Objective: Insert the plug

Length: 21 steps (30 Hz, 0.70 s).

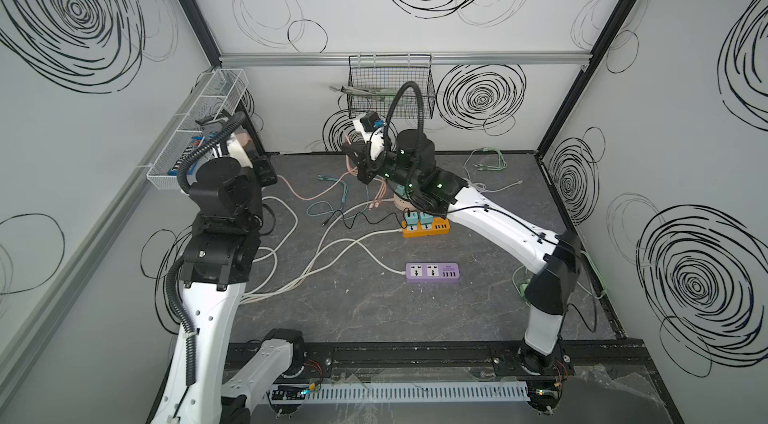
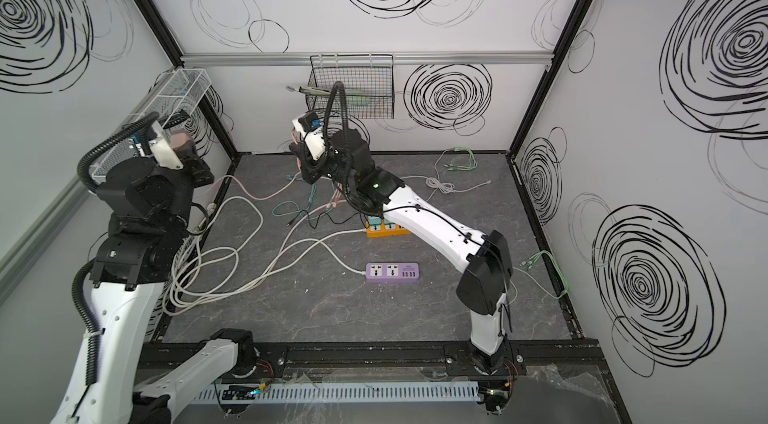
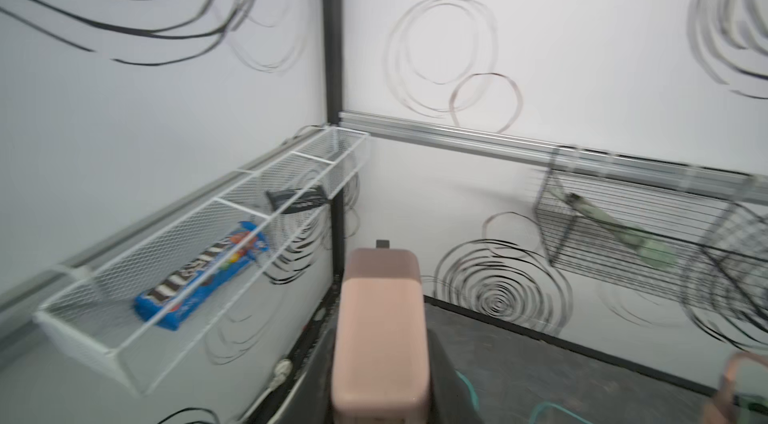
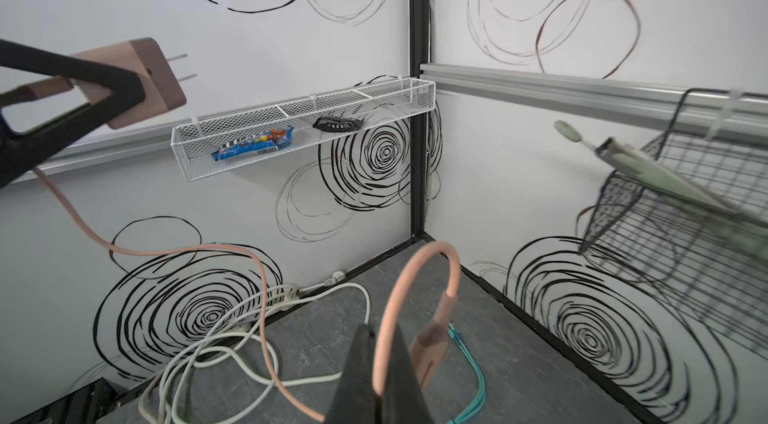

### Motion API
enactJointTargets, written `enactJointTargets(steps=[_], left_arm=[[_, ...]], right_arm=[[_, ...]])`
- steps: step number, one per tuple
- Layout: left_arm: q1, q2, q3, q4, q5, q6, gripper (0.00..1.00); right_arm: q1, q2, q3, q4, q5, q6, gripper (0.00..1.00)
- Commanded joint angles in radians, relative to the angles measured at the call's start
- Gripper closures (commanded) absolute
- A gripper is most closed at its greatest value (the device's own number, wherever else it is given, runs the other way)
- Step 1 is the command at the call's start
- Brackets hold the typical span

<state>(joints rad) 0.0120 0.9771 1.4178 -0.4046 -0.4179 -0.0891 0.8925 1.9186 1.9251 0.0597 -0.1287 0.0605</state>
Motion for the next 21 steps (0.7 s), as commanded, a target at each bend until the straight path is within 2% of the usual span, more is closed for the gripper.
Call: enactJointTargets(steps=[1, 4, 8, 9, 11, 12, 13, 17, 21], left_arm=[[0.147, 0.032, 0.083, 0.034, -0.086, 0.019, 1.00], [0.154, 0.058, 0.125, 0.058, -0.218, 0.085, 1.00], [0.126, 0.091, 0.081, 0.054, -0.285, 0.122, 1.00], [0.122, 0.097, 0.050, 0.051, -0.300, 0.121, 1.00], [0.124, 0.115, -0.020, 0.032, -0.324, 0.095, 1.00], [0.124, 0.124, -0.045, 0.025, -0.332, 0.086, 1.00], [0.126, 0.133, -0.071, 0.019, -0.330, 0.075, 1.00], [0.123, 0.146, -0.124, 0.007, -0.260, 0.035, 1.00], [0.073, 0.149, -0.165, 0.000, -0.227, 0.029, 1.00]], right_arm=[[0.038, 0.134, 0.200, -0.028, -0.058, 0.008, 1.00], [0.065, 0.275, 0.357, -0.065, -0.140, 0.049, 1.00], [0.081, 0.358, 0.306, -0.051, -0.219, 0.131, 1.00], [0.083, 0.371, 0.289, -0.063, -0.224, 0.133, 0.91], [0.083, 0.411, 0.274, -0.154, -0.210, 0.091, 0.60], [0.083, 0.420, 0.272, -0.200, -0.182, 0.066, 0.40], [0.082, 0.417, 0.258, -0.248, -0.146, 0.038, 0.04], [0.070, 0.294, 0.102, -0.311, -0.031, -0.052, 0.02], [0.060, 0.072, -0.184, -0.172, 0.096, -0.106, 0.03]])
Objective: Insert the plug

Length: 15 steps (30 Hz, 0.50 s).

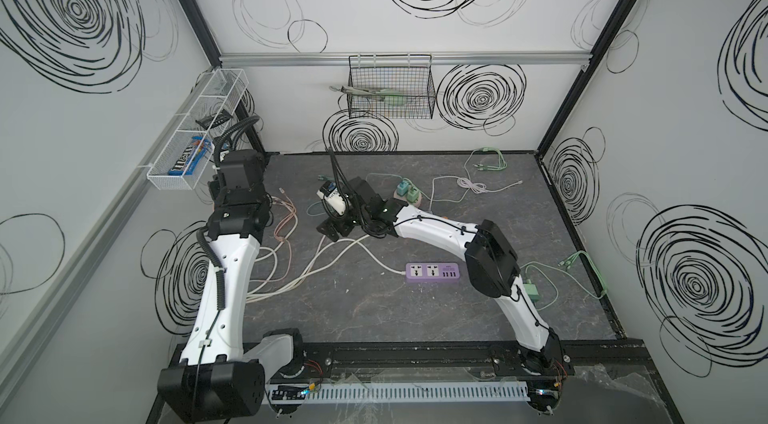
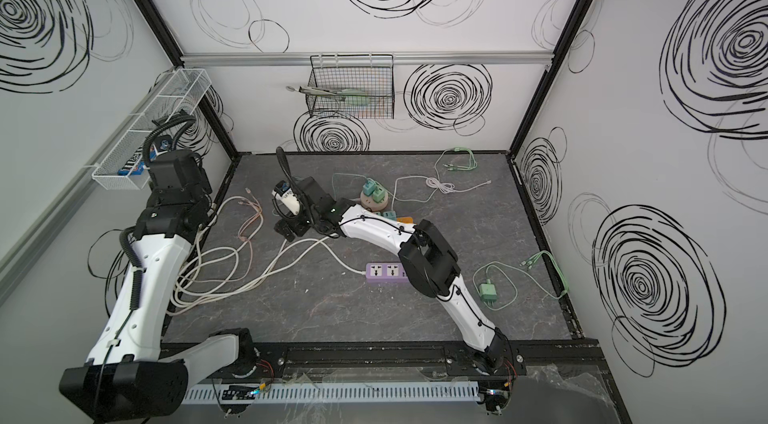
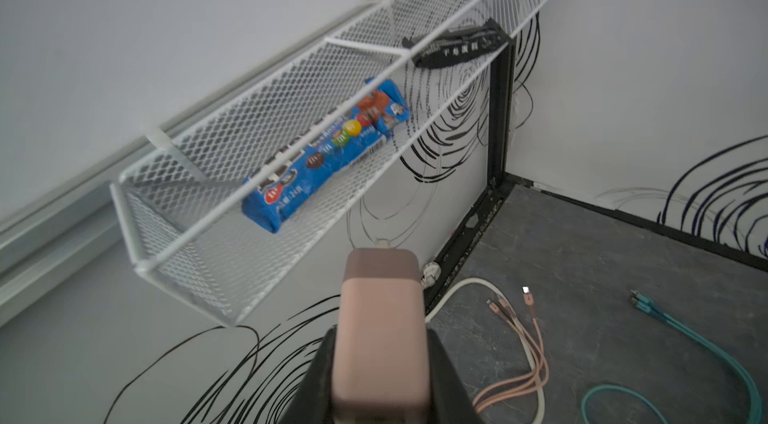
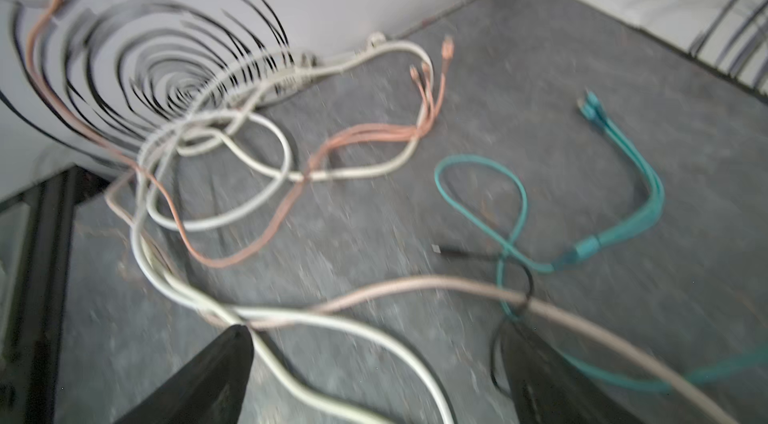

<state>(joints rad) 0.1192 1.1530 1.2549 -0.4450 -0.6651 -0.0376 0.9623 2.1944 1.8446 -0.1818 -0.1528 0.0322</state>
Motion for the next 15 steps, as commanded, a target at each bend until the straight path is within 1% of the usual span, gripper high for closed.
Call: enactJointTargets(steps=[1, 3, 5, 9, 10, 12, 15], left_arm=[[-0.057, -0.026, -0.013, 0.034, 0.025, -0.021, 1.00], [-0.109, -0.024, -0.039, 0.024, 0.034, -0.017, 1.00], [-0.169, -0.023, -0.066, 0.009, 0.041, -0.019, 1.00], [-0.331, -0.011, -0.134, -0.036, 0.051, -0.059, 1.00], [-0.375, -0.007, -0.153, -0.049, 0.067, -0.078, 1.00], [-0.459, 0.004, -0.198, -0.062, 0.094, -0.111, 1.00], [-0.564, 0.035, -0.254, -0.066, 0.118, -0.146, 1.00]], right_arm=[[-0.010, -0.270, -0.193, 0.126, 0.151, -0.096, 0.03], [-0.015, -0.386, -0.327, 0.202, 0.194, -0.116, 0.03], [-0.024, -0.486, -0.425, 0.236, 0.246, -0.111, 0.03], [-0.051, -0.671, -0.594, 0.267, 0.332, -0.113, 0.03], [-0.060, -0.719, -0.647, 0.292, 0.361, -0.098, 0.03], [-0.090, -0.806, -0.739, 0.325, 0.383, -0.043, 0.03], [-0.177, -0.924, -0.852, 0.334, 0.345, 0.077, 0.03]])
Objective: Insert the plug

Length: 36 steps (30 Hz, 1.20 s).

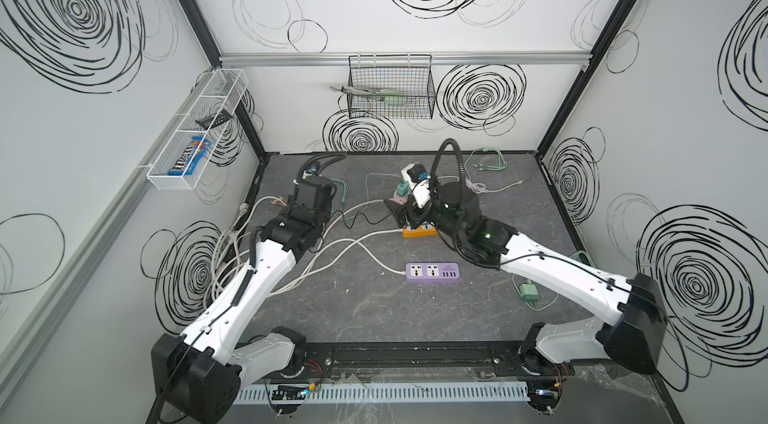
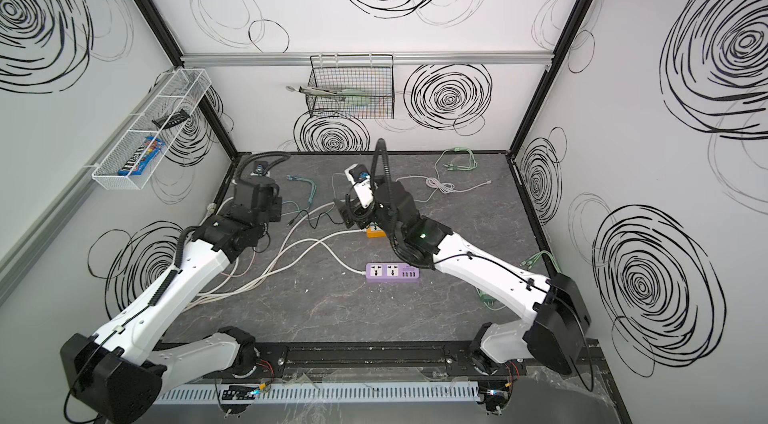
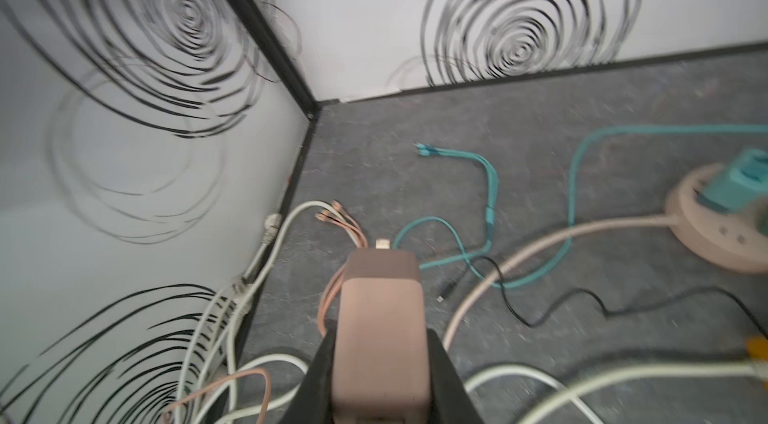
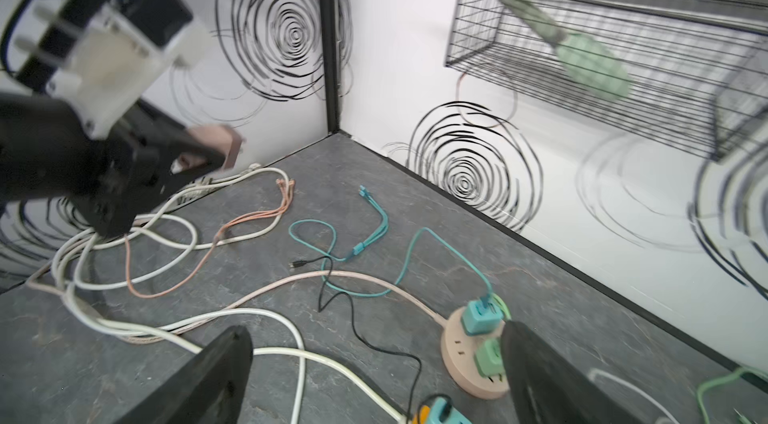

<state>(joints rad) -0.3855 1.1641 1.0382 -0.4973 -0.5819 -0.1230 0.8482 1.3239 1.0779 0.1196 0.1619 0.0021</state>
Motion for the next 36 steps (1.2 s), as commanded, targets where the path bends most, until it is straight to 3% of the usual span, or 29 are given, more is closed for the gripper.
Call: enactJointTargets(steps=[1, 4, 11, 20, 26, 30, 36], left_arm=[[-0.090, 0.043, -0.045, -0.015, 0.053, -0.064, 1.00], [-0.176, 0.091, -0.052, -0.015, 0.111, -0.049, 1.00], [-0.343, 0.215, -0.010, -0.051, 0.217, 0.109, 1.00], [-0.429, 0.348, 0.097, -0.155, 0.420, 0.299, 1.00], [-0.470, 0.410, 0.192, -0.242, 0.528, 0.448, 1.00], [-0.515, 0.456, 0.263, -0.304, 0.533, 0.556, 1.00], [-0.561, 0.560, 0.374, -0.416, 0.482, 0.609, 1.00]], right_arm=[[-0.101, -0.090, -0.126, 0.036, 0.012, 0.156, 0.03], [-0.210, -0.182, -0.226, 0.039, -0.048, 0.263, 0.03], [-0.372, -0.295, -0.335, -0.034, -0.111, 0.338, 0.03], [-0.505, -0.359, -0.383, -0.081, -0.228, 0.365, 0.03], [-0.618, -0.415, -0.445, -0.054, -0.382, 0.388, 0.03], [-0.687, -0.426, -0.466, -0.058, -0.447, 0.416, 0.03], [-0.765, -0.448, -0.493, -0.059, -0.523, 0.445, 0.03]])
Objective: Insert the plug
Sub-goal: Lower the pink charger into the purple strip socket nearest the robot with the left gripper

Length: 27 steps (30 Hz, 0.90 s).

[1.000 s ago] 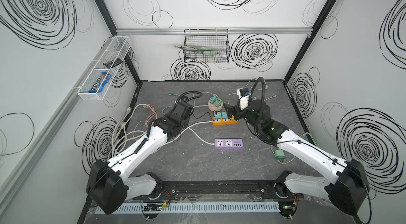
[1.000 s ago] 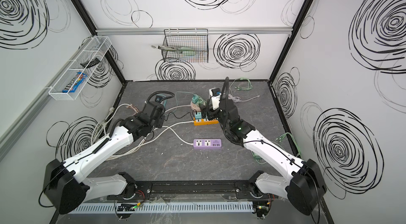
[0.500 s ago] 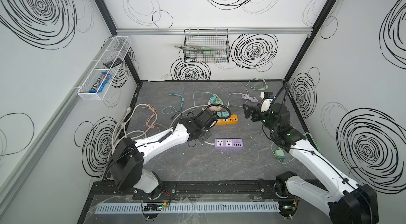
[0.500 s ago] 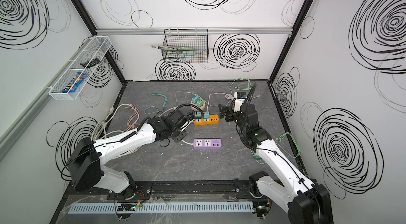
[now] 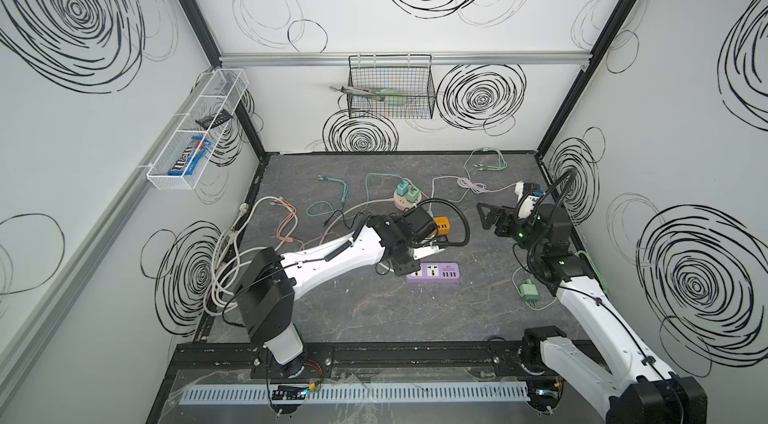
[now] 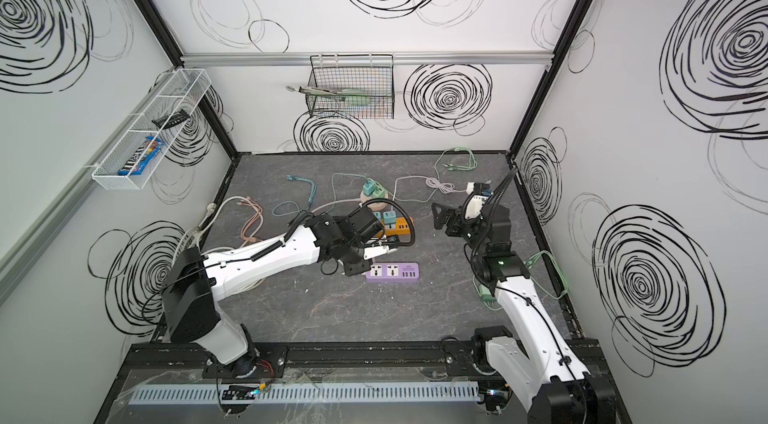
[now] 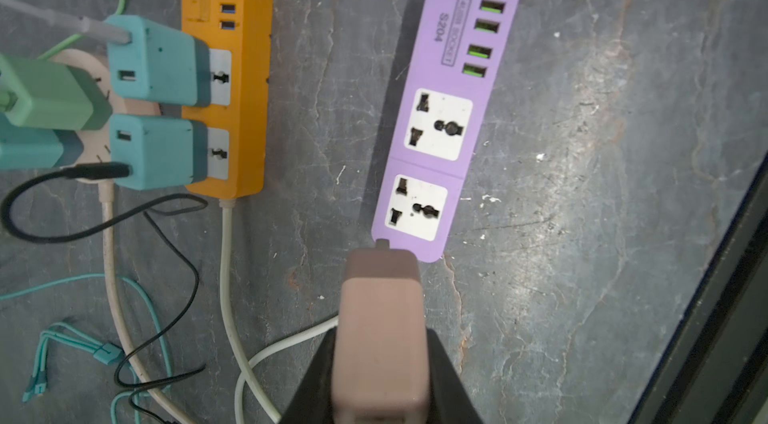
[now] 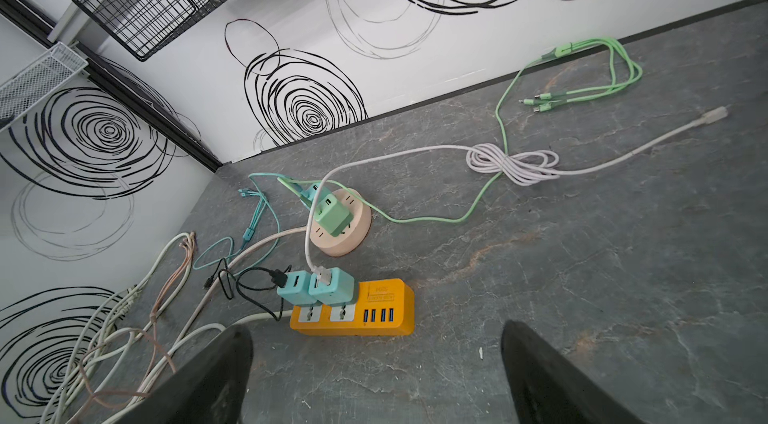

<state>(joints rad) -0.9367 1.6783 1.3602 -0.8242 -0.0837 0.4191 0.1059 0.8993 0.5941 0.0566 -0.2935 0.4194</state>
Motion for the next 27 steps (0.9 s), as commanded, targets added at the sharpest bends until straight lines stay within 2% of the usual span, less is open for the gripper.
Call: enactJointTargets(steps=[1, 7, 12, 27], left_arm=[[-0.011, 0.077, 0.075, -0.118, -0.025, 0.067, 1.00], [-0.042, 0.197, 0.175, -0.186, -0.107, 0.094, 1.00], [-0.054, 0.240, 0.233, -0.203, -0.075, 0.117, 1.00], [-0.059, 0.281, 0.232, -0.189, -0.116, 0.162, 1.00]], right_arm=[[-0.031, -0.025, -0.013, 0.001, -0.076, 0.029, 0.03], [-0.057, -0.020, -0.008, -0.014, -0.105, 0.037, 0.03], [-0.064, -0.020, -0.006, -0.022, -0.103, 0.038, 0.03], [-0.074, -0.014, -0.019, -0.008, -0.111, 0.058, 0.03]])
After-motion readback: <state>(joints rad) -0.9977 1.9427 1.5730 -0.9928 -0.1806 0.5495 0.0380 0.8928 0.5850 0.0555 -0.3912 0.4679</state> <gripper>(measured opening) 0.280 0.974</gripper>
